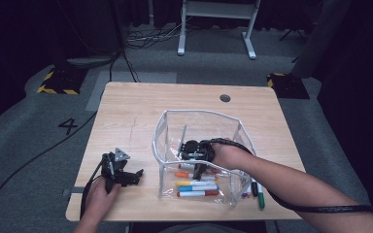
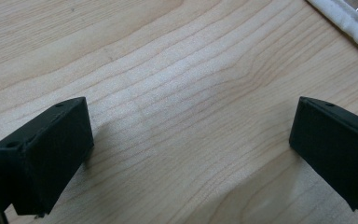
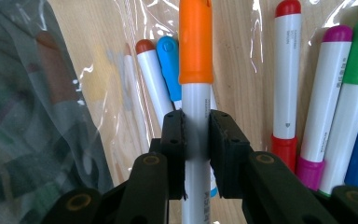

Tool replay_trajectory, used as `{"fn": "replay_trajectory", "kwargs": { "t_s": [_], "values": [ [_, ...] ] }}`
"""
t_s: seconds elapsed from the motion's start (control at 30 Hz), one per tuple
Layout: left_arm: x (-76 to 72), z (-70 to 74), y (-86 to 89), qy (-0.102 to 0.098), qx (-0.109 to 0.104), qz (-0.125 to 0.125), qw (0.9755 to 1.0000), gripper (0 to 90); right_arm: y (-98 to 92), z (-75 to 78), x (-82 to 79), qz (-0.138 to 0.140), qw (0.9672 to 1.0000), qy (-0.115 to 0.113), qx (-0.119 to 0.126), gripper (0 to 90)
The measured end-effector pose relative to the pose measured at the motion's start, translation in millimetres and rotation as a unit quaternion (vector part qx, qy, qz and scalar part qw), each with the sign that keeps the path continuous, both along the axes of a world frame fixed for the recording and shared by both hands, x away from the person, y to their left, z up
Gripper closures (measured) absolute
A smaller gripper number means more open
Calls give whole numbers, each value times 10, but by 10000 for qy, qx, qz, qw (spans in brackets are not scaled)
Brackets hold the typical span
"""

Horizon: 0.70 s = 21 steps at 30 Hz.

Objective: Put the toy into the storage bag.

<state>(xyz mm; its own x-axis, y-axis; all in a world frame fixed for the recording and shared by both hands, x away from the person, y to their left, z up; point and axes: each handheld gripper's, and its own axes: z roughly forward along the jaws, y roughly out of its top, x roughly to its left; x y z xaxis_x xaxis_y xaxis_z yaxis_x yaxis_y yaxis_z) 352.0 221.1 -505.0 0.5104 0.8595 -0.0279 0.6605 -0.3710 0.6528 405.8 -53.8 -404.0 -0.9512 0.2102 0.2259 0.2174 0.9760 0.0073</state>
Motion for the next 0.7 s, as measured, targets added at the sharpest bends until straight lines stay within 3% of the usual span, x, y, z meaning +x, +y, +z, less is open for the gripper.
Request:
{"fn": "replay_trajectory", "kwargs": {
  "t_s": [0.3, 0.33, 0.4, 0.5, 0.6, 0.7],
  "values": [
    [0, 0, 0, 2, -2, 1, 10000, 0, 16, -59, 0, 57, 9999, -5, -96, 757],
    [0, 0, 0, 3, 1, -3, 10000, 0, 16, -60, 4, 31, 10000, -35, -81, 738],
    [0, 0, 0, 2, -2, 0, 10000, 0, 9, -65, 29, -92, 10000, -21, -11, 592],
    [0, 0, 0, 2, -1, -1, 10000, 0, -22, -61, 65, -226, 9997, -80, 3, 495],
    [0, 0, 0, 2, 1, -2, 10000, 0, -62, -2, 82, -321, 9993, -72, 169, 482],
    [0, 0, 0, 2, 0, 0, 10000, 0, -109, 142, 90, -450, 9979, -276, 375, 448]
  ]
}}
